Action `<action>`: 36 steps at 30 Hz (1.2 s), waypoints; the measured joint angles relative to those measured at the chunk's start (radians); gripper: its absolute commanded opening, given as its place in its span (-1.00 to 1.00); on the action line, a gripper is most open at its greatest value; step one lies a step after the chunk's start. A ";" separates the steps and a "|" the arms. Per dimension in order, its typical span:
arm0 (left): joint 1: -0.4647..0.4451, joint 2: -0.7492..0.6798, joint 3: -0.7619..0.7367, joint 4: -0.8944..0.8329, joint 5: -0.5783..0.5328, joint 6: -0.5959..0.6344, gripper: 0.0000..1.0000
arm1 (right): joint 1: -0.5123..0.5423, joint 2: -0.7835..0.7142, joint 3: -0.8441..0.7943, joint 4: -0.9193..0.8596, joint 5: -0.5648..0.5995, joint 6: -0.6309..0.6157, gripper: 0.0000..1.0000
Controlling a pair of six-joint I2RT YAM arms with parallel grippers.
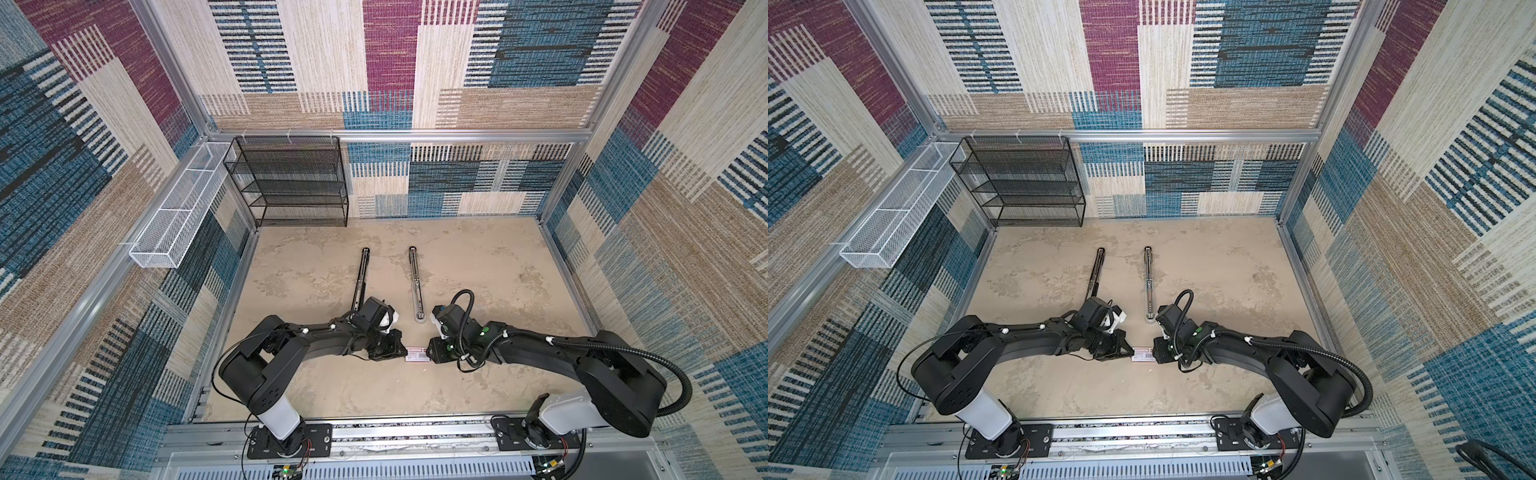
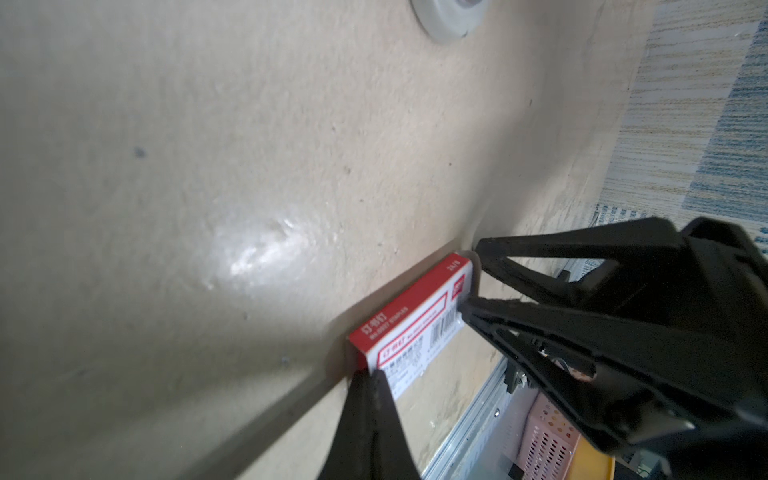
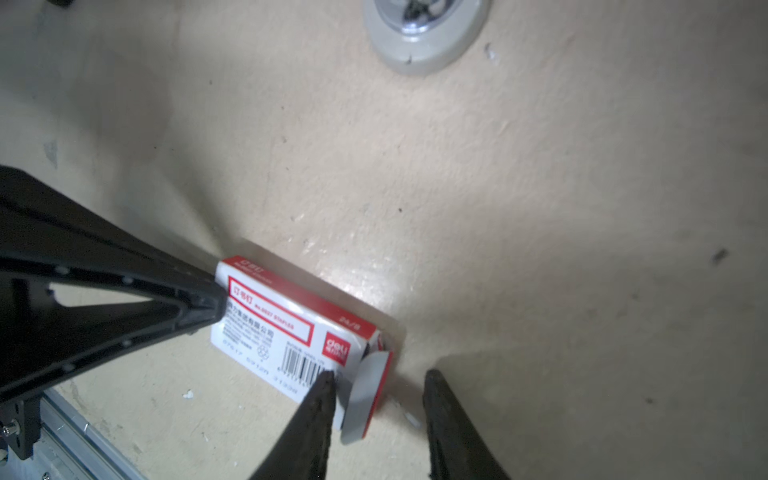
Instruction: Load the staples into the stapler
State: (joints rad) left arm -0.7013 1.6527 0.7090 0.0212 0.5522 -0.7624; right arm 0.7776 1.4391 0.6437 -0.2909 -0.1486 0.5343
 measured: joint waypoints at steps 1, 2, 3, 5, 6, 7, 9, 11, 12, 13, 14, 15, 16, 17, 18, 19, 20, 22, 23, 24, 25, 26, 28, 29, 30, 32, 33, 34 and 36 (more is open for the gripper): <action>0.000 0.000 0.000 0.000 0.000 0.000 -1.00 | 0.000 0.002 0.000 0.002 0.000 0.003 -0.38; 0.000 0.000 0.000 0.000 0.000 0.000 -1.00 | 0.000 0.002 0.000 0.001 0.001 0.003 -0.42; 0.000 0.000 0.000 0.000 0.000 0.000 -1.00 | 0.000 0.002 0.001 0.000 0.003 0.003 -0.47; 0.000 0.000 0.000 0.000 0.000 0.000 -1.00 | 0.000 -0.002 0.000 -0.003 0.011 0.003 -0.54; 0.000 0.000 0.000 0.000 0.000 0.000 -1.00 | 0.000 -0.006 0.000 -0.006 0.015 0.003 -0.58; 0.000 0.000 0.000 0.000 0.000 0.000 -1.00 | 0.000 -0.009 0.000 -0.008 0.021 0.003 -0.61; 0.000 0.000 -0.001 0.000 0.000 0.000 -1.00 | 0.000 -0.013 0.000 -0.013 0.028 0.003 -0.66; 0.000 0.000 -0.001 0.000 0.000 0.000 -1.00 | 0.000 -0.013 0.000 -0.021 0.029 0.003 -0.72; 0.000 -0.002 -0.002 0.000 0.000 0.000 -1.00 | 0.000 -0.013 0.000 -0.022 0.029 0.003 -0.74; 0.000 -0.005 -0.003 0.000 0.000 0.000 -1.00 | 0.000 -0.013 -0.001 -0.022 0.029 0.003 -0.75; 0.000 -0.006 -0.003 0.000 0.000 0.000 -1.00 | 0.000 -0.013 -0.002 -0.022 0.029 0.003 -0.77; 0.000 -0.006 -0.003 0.000 0.000 0.000 -1.00 | 0.000 -0.013 -0.002 -0.023 0.029 0.003 -0.79; 0.000 -0.006 -0.003 0.000 0.000 0.000 -1.00 | 0.000 -0.013 -0.003 -0.023 0.029 0.003 -0.84; 0.000 -0.007 -0.003 0.000 0.000 0.000 -1.00 | 0.000 -0.013 -0.003 -0.023 0.029 0.003 -0.87; 0.000 -0.007 -0.003 0.000 0.000 0.000 -1.00 | 0.000 -0.013 -0.003 -0.023 0.029 0.003 -0.90; 0.000 -0.007 -0.003 0.000 0.000 0.000 -0.99 | 0.000 -0.012 -0.003 -0.023 0.029 0.003 -0.92; 0.000 -0.007 -0.003 0.000 0.000 0.000 -0.91 | 0.000 -0.011 -0.003 -0.022 0.029 0.003 -0.93; 0.000 -0.010 -0.003 0.000 0.000 0.000 -0.77 | 0.000 -0.010 -0.005 -0.021 0.028 0.004 -0.96; 0.000 -0.012 -0.003 0.000 0.000 0.000 -0.74 | 0.000 -0.010 -0.005 -0.020 0.028 0.006 -0.97; 0.000 -0.014 -0.003 0.000 0.001 0.000 -0.71 | 0.000 -0.009 -0.005 -0.020 0.028 0.006 -0.98; 0.000 -0.015 -0.003 0.000 0.001 0.000 -0.67 | 0.000 -0.008 -0.005 -0.019 0.028 0.006 -0.99; 0.000 -0.017 -0.003 0.000 0.001 0.000 -0.65 | 0.000 -0.007 -0.005 -0.018 0.028 0.008 -0.99; 0.000 -0.018 -0.004 0.000 0.002 0.000 -0.60 | 0.000 -0.005 -0.005 -0.016 0.028 0.010 -1.00; 0.000 -0.018 -0.005 -0.001 0.002 0.000 -0.58 | 0.000 -0.005 -0.005 -0.014 0.028 0.011 -1.00; 0.000 -0.018 -0.005 -0.001 0.002 0.000 -0.58 | 0.000 -0.005 -0.005 -0.013 0.028 0.012 -1.00; 0.000 -0.018 -0.005 0.000 0.004 0.000 -0.58 | 0.000 -0.005 -0.005 -0.013 0.028 0.014 -1.00; 0.000 -0.018 -0.005 0.000 0.004 0.000 -0.60 | 0.000 -0.005 -0.005 -0.013 0.028 0.014 -1.00; 0.000 -0.018 -0.005 0.000 0.004 0.000 -0.67 | 0.000 -0.004 -0.005 -0.013 0.028 0.014 -1.00; 0.000 -0.018 -0.005 -0.001 0.004 0.001 -0.84 | 0.000 -0.001 -0.005 -0.007 0.028 0.014 -1.00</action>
State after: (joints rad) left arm -0.7013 1.6352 0.7036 0.0204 0.5564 -0.7616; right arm 0.7776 1.4380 0.6388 -0.2977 -0.1207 0.5484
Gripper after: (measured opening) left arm 0.149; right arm 0.051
